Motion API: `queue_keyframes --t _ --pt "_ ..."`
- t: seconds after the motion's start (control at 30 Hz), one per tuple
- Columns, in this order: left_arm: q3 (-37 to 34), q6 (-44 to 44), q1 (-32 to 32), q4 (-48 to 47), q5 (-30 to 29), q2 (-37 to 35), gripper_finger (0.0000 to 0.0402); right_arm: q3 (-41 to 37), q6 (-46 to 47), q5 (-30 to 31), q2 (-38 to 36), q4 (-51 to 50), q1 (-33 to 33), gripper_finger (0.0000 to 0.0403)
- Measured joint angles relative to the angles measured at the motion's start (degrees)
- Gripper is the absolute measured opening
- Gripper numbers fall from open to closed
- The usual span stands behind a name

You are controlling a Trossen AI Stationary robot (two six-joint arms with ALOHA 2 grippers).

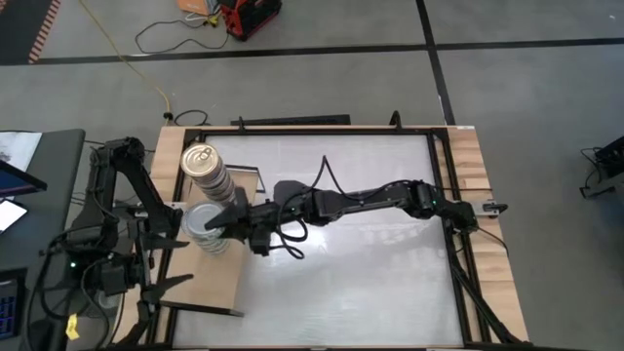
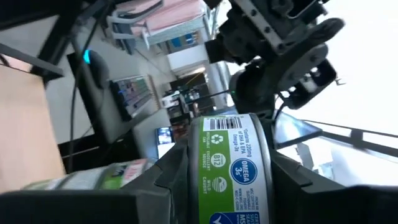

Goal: Stack canned seafood by type on shelf
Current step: Stack the green tuna can on top of the green tuna can on the shelf

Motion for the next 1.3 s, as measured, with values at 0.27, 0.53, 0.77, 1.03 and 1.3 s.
queue_keyframes --t 0.27,0.53,0.77,1.03,1.3 --pt "0.0 6.1 0.0 5.0 -0.3 0.0 0.0272 7.4 0.4 -0.4 0.0 -7.4 0.7 0.0169" --pt "0.0 24.9 -0.7 20.7 -0.3 -0.1 0.0272 7.3 0.5 -0.2 -0.3 -5.3 0.2 0.0168" --pt "0.0 24.2 -2.2 4.2 -0.3 -0.1 0.0272 7.3 7.0 -1.9 -0.3 -6.8 -1.1 0.0167" --pt "0.0 23.9 -1.4 -14.1 -0.2 2.4 0.0272 7.3 8.4 -2.0 -0.3 -7.1 0.1 0.0168" --pt "0.0 25.7 1.8 -14.3 -0.2 2.3 0.0272 7.3 7.4 -3.6 -0.3 -9.3 1.7 0.0169"
